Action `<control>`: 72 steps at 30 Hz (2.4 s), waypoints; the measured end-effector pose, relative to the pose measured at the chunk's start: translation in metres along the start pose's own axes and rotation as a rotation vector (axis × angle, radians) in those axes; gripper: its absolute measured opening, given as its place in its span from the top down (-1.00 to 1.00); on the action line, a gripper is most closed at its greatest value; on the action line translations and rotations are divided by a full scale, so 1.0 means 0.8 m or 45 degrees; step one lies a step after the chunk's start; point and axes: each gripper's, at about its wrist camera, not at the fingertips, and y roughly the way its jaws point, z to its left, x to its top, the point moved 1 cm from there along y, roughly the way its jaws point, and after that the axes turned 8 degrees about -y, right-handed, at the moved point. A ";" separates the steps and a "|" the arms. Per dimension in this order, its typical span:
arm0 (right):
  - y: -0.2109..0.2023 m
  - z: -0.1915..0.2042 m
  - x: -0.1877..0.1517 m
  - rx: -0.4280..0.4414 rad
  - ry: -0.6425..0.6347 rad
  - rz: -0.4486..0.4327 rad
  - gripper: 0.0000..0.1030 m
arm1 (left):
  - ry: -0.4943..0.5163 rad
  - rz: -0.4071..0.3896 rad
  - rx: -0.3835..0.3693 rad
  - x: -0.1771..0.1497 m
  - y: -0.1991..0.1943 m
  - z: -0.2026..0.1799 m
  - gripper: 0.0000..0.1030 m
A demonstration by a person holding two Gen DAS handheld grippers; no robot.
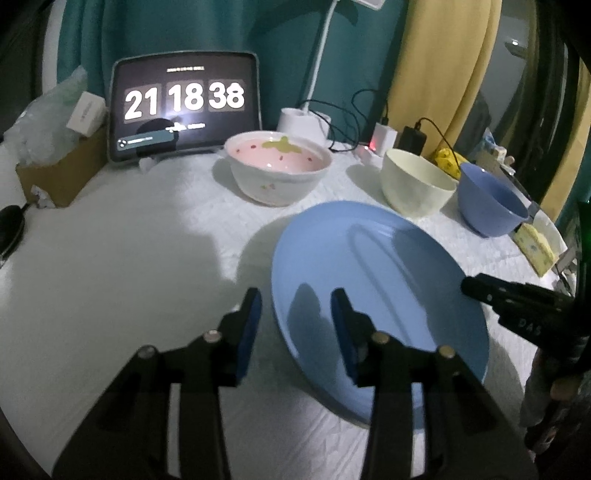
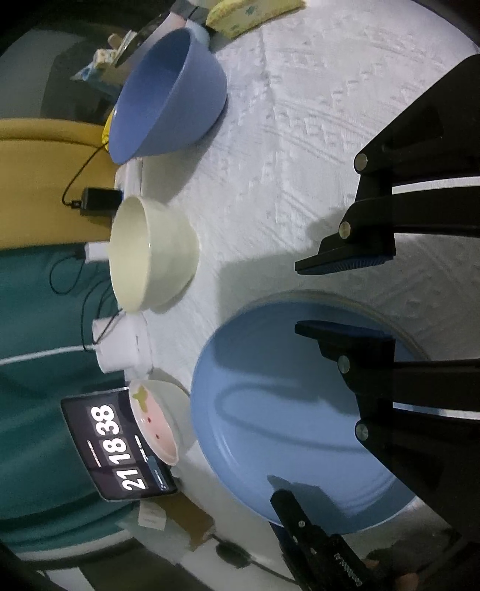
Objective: Organize plates and bowls
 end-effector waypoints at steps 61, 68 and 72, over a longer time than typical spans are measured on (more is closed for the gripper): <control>-0.166 -0.252 0.016 -0.375 0.088 -0.306 -0.12 | 0.326 -0.095 -0.355 0.075 -0.008 -0.308 -0.42; -0.131 -0.274 0.034 -0.328 0.102 -0.285 -0.12 | 0.321 -0.070 -0.348 0.088 0.032 -0.327 -0.42; -0.113 -0.286 0.039 -0.302 0.122 -0.268 -0.12 | 0.314 -0.053 -0.343 0.090 0.056 -0.337 -0.42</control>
